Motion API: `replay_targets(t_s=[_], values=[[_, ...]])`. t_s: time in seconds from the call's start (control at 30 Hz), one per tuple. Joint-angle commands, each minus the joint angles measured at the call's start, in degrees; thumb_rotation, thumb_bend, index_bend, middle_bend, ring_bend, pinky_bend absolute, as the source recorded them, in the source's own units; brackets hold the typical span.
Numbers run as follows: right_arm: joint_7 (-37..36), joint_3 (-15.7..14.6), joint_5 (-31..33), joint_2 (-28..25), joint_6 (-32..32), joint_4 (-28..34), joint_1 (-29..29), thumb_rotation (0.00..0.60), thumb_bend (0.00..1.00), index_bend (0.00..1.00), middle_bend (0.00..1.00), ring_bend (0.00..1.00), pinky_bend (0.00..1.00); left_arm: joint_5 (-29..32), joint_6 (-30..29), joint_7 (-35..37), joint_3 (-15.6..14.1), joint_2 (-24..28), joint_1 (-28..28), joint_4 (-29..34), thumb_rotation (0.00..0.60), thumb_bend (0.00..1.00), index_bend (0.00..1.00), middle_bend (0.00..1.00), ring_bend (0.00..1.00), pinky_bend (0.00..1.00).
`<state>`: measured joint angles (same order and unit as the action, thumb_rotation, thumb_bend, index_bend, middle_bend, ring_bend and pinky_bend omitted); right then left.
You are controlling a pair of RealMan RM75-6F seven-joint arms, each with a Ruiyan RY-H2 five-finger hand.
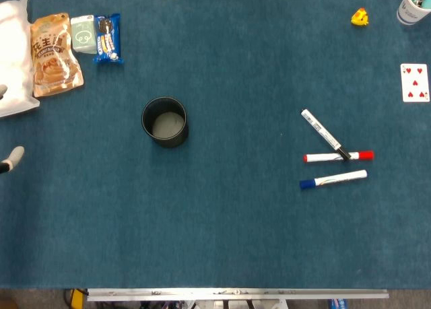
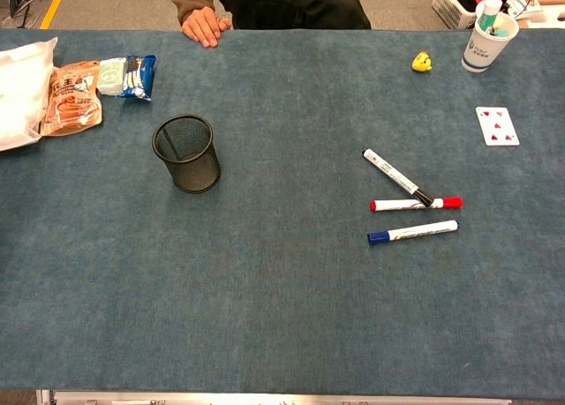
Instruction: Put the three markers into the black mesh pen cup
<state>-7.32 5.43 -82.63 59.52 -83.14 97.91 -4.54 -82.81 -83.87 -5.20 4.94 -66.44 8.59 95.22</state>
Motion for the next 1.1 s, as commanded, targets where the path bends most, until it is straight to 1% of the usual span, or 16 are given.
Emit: replay_targets(t_s=[0.03, 0.17, 0.33, 0.5, 0.6, 0.73, 0.87, 1.0, 1.03, 1.1], values=[[-0.4, 0.1, -0.2, -0.2, -0.3, 0.3, 0.1, 0.600, 0.28, 0.29, 0.22, 0.06, 0.05, 0.0, 0.4, 0.3, -0.1, -0.2, 0.1, -0.4, 0.600, 0.16, 0.14, 0.26, 0.21, 0.20], [-1.4, 0.4, -0.7, -0.5, -1.3, 1.5, 0.4, 0.600, 0.28, 0.29, 0.22, 0.06, 0.05, -0.5, 0.8, 0.9, -0.4, 0.1, 0.3, -0.2, 0.600, 0.16, 0.14, 0.26, 0.21, 0.20], [-4.1, 0.7, -2.0, -1.4, -2.6, 3.9, 0.6, 0.600, 0.28, 0.29, 0.22, 0.06, 0.05, -1.4, 2.2, 4.0, -0.9, 1.1, 0.8, 0.4, 0.600, 0.16, 0.14, 0.25, 0.21, 0.20], [-5.1, 1.8, -2.1, -2.1, -3.7, 4.6, 0.5, 0.600, 0.28, 0.29, 0.22, 0.06, 0.06, -4.6, 3.8, 6.3, -1.7, 1.6, 2.4, -0.4, 0.600, 0.16, 0.14, 0.25, 0.21, 0.20], [-5.6, 2.1, -2.4, -2.3, -4.1, 4.9, 0.4, 0.600, 0.28, 0.29, 0.22, 0.06, 0.06, -5.7, 5.5, 9.4, -2.1, 1.6, 3.5, -1.0, 0.600, 0.16, 0.14, 0.25, 0.21, 0.20], [-6.1, 2.4, -2.6, -2.5, -4.5, 4.8, 0.3, 0.600, 0.28, 0.29, 0.22, 0.06, 0.05, -7.5, 9.1, 15.1, -2.8, 1.6, 6.1, -2.4, 0.600, 0.16, 0.14, 0.25, 0.21, 0.20], [-6.7, 2.4, -2.7, -2.6, -4.4, 4.6, 0.2, 0.600, 0.28, 0.29, 0.22, 0.06, 0.06, -9.4, 12.3, 21.2, -3.4, 0.4, 9.0, -4.7, 0.600, 0.16, 0.12, 0.24, 0.21, 0.19], [-6.9, 2.2, -2.9, -2.7, -4.5, 4.6, 0.4, 0.600, 0.28, 0.29, 0.22, 0.06, 0.05, -10.5, 16.3, 25.6, -4.0, -0.5, 12.0, -6.3, 0.597, 0.16, 0.05, 0.19, 0.20, 0.19], [-6.9, 2.2, -2.8, -2.7, -4.5, 4.6, 0.4, 0.600, 0.28, 0.29, 0.22, 0.06, 0.06, -10.9, 16.9, 26.5, -4.0, -0.9, 12.6, -6.8, 0.582, 0.16, 0.03, 0.18, 0.19, 0.19], [-7.1, 2.1, -2.7, -2.6, -4.6, 4.7, 0.5, 0.600, 0.28, 0.29, 0.22, 0.06, 0.06, -11.7, 17.9, 28.6, -4.2, -2.1, 14.1, -8.3, 0.548, 0.16, 0.02, 0.17, 0.19, 0.19]])
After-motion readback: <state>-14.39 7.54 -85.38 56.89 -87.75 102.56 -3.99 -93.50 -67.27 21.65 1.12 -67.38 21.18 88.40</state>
